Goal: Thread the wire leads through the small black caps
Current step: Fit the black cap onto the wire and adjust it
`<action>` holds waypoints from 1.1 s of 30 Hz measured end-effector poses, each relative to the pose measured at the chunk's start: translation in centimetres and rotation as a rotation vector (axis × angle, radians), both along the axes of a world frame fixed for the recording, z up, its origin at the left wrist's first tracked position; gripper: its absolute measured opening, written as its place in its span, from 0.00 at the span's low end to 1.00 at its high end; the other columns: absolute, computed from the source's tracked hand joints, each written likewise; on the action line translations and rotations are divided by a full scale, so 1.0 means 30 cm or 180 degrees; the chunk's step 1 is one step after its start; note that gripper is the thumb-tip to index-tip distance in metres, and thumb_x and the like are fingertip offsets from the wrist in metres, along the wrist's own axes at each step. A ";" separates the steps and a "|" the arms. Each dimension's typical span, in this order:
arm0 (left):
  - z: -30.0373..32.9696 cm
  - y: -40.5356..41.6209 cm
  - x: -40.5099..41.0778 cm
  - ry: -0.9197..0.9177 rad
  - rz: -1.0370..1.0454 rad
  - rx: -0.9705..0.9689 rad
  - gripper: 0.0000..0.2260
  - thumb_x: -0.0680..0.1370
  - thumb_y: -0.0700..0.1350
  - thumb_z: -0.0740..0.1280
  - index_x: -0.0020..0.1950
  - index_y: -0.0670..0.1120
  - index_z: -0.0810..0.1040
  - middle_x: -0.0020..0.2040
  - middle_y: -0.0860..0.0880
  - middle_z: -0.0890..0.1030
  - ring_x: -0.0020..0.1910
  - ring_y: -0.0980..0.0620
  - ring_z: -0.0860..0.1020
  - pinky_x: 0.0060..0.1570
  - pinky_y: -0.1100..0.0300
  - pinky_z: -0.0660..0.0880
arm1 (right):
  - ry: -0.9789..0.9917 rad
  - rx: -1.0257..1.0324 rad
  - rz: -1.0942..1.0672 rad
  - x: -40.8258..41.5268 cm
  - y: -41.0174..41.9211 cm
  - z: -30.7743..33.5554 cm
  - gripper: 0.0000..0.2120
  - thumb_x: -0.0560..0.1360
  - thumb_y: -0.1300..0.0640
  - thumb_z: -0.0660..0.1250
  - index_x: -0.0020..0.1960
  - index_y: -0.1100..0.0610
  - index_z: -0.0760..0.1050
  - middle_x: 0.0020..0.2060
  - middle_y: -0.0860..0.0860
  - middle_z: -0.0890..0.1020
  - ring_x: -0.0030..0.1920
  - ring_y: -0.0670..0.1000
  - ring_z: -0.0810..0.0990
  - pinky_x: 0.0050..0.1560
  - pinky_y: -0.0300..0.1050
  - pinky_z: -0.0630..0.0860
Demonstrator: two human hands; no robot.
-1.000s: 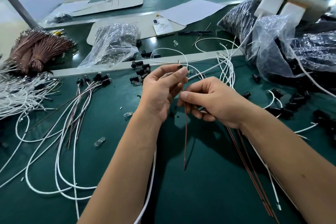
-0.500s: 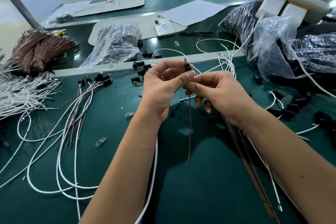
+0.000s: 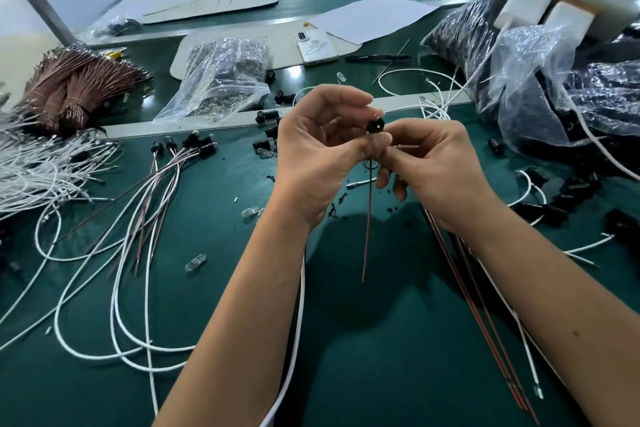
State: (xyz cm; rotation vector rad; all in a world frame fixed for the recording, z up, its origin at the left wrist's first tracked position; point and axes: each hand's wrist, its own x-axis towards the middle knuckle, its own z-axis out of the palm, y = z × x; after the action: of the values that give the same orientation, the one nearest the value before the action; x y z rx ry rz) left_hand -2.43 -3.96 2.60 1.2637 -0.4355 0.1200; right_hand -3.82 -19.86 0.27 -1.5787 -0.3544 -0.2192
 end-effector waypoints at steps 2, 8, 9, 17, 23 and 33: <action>0.003 -0.001 -0.001 -0.0034 -0.0016 0.0000 0.18 0.66 0.27 0.77 0.49 0.44 0.80 0.43 0.48 0.85 0.45 0.49 0.82 0.51 0.53 0.79 | -0.0063 0.0023 -0.0032 0.001 -0.002 0.001 0.08 0.77 0.58 0.75 0.51 0.62 0.85 0.35 0.49 0.85 0.28 0.50 0.79 0.23 0.40 0.71; 0.002 0.003 -0.002 -0.0065 -0.0012 0.0014 0.18 0.66 0.27 0.77 0.49 0.44 0.80 0.44 0.47 0.85 0.46 0.50 0.83 0.49 0.56 0.79 | -0.0190 0.0152 -0.0037 0.001 0.000 0.005 0.06 0.75 0.50 0.76 0.49 0.51 0.87 0.34 0.53 0.84 0.28 0.50 0.76 0.25 0.39 0.70; 0.002 0.004 -0.001 -0.0073 -0.0002 0.0018 0.18 0.66 0.27 0.77 0.49 0.44 0.80 0.44 0.47 0.85 0.46 0.50 0.83 0.50 0.56 0.79 | -0.0211 0.0170 -0.0038 -0.001 0.002 0.007 0.05 0.74 0.49 0.76 0.48 0.49 0.87 0.33 0.49 0.83 0.28 0.49 0.76 0.25 0.38 0.69; 0.001 0.001 0.002 -0.0114 0.0033 0.0079 0.17 0.67 0.28 0.77 0.51 0.41 0.80 0.47 0.44 0.86 0.47 0.47 0.84 0.53 0.53 0.80 | -0.0215 0.0112 -0.0270 0.001 0.000 0.016 0.07 0.77 0.56 0.75 0.48 0.44 0.86 0.29 0.48 0.80 0.28 0.48 0.74 0.26 0.37 0.68; -0.001 -0.002 0.000 -0.0069 0.0095 0.0042 0.17 0.67 0.28 0.77 0.51 0.41 0.81 0.46 0.42 0.86 0.46 0.47 0.84 0.50 0.55 0.80 | -0.0270 0.0066 -0.0191 -0.005 0.002 0.024 0.06 0.74 0.47 0.76 0.50 0.45 0.86 0.28 0.48 0.79 0.28 0.51 0.73 0.26 0.37 0.68; -0.009 0.006 0.007 0.0057 -0.0033 0.0025 0.14 0.69 0.31 0.77 0.52 0.40 0.81 0.47 0.42 0.85 0.47 0.46 0.83 0.54 0.45 0.80 | -0.0080 0.0267 -0.0042 -0.008 -0.006 0.028 0.08 0.73 0.47 0.76 0.49 0.49 0.87 0.32 0.48 0.81 0.30 0.47 0.72 0.27 0.37 0.67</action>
State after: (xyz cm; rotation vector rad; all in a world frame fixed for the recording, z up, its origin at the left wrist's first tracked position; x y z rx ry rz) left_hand -2.20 -3.78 2.35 1.2692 -0.4272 0.0982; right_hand -4.06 -20.05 1.10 -1.4971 -0.3499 -0.2611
